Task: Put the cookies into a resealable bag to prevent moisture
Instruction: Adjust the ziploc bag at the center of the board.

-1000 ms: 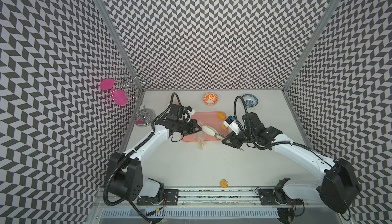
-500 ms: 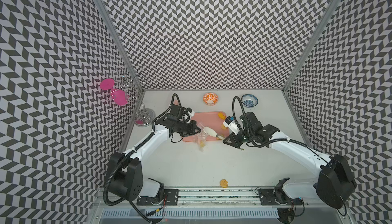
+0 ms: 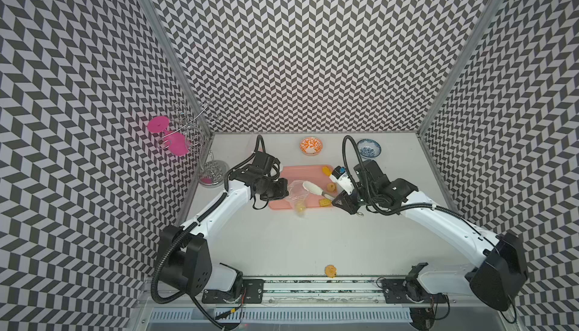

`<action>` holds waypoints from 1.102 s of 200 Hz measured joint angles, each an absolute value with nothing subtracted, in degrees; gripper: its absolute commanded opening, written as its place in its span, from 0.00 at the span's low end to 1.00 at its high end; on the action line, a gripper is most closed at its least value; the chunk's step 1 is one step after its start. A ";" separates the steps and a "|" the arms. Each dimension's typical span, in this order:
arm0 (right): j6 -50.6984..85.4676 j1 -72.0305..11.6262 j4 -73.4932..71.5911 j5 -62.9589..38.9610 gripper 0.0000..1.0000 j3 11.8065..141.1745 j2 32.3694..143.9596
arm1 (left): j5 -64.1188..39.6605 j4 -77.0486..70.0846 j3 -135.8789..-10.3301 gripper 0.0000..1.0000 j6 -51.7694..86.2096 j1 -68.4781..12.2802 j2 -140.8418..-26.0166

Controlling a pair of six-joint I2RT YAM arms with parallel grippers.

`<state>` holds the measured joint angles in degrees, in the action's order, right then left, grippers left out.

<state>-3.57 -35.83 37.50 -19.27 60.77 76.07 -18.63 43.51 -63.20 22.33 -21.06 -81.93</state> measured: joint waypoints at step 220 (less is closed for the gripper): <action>-3.88 -37.80 36.67 -23.70 0.08 60.16 76.75 | -22.50 51.55 -65.89 0.00 22.37 -21.85 -76.31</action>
<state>-3.88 -37.80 36.67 -23.70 60.16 76.75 -22.50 51.55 -65.89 22.37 -21.85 -76.31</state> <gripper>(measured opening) 0.224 0.047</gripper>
